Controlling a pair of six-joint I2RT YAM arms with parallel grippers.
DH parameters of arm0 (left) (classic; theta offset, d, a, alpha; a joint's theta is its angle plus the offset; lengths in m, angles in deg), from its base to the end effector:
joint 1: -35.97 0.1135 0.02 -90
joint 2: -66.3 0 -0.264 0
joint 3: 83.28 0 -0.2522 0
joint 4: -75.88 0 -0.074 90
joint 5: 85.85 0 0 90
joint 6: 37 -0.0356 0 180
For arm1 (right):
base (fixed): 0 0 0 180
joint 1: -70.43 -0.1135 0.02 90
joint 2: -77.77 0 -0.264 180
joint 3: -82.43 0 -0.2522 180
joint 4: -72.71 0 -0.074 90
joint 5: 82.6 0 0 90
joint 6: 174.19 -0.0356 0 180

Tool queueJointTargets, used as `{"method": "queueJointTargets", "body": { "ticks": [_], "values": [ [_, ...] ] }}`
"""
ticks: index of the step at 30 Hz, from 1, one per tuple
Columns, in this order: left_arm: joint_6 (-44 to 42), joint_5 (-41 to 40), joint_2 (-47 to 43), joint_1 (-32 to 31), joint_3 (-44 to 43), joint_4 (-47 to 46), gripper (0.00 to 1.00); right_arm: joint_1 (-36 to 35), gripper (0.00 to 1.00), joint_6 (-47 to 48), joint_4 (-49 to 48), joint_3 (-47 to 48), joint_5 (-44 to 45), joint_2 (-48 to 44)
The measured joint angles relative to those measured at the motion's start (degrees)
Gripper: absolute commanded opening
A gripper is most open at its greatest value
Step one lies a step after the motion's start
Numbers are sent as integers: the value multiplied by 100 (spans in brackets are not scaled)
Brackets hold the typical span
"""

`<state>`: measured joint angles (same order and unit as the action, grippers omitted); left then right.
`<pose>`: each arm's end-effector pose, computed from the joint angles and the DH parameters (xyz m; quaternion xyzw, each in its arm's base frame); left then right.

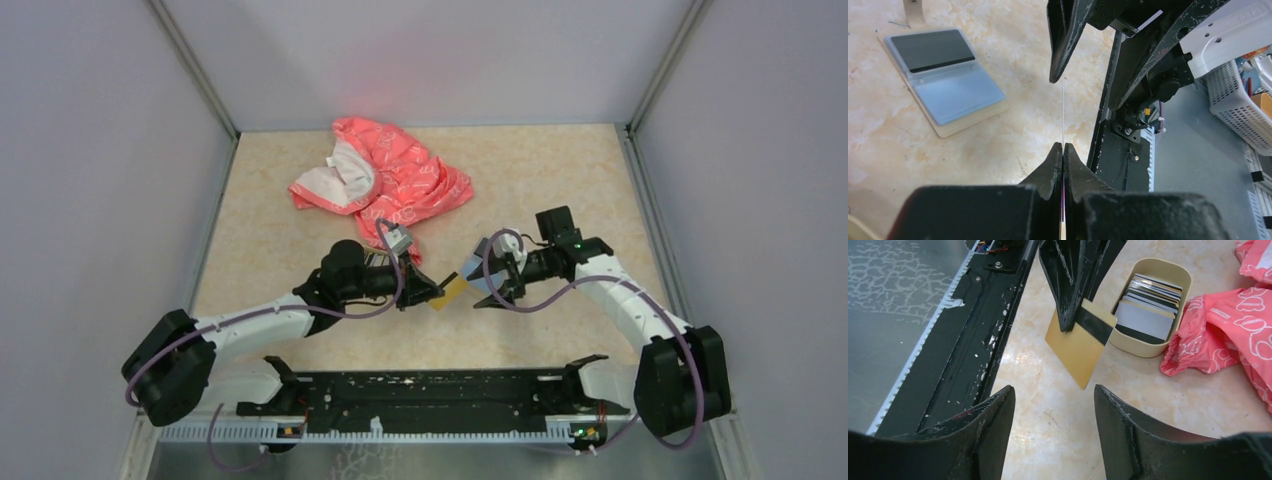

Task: Put the credit cards into the card holder
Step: Insert the credit card into the card holder.

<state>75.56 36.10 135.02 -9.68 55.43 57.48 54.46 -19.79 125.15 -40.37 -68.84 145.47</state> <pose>0.1620 -0.1926 0.2270 0.3214 0.6806 -0.5233 0.3995 0.1879 0.0897 0.2384 -0.6039 0.4912 0.4719 0.4140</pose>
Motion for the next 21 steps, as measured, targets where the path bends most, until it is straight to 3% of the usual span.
{"method": "queueJointTargets", "body": {
  "ticks": [8, 11, 17, 21],
  "values": [
    [-511, -278, 627, -466, -590, 247, 0, -256, 46, -1274, -780, 0, 291, 192],
    [-634, -334, 743, -557, -732, 319, 0, -302, 34, -1519, -905, 2, 365, 247],
    [-787, -361, 802, -577, -831, 466, 0, -339, 0, -1847, -1049, 11, 466, 269],
    [-874, -413, 800, -601, -833, 509, 28, -341, 0, -1987, -966, 59, 466, 350]
  ]
}}
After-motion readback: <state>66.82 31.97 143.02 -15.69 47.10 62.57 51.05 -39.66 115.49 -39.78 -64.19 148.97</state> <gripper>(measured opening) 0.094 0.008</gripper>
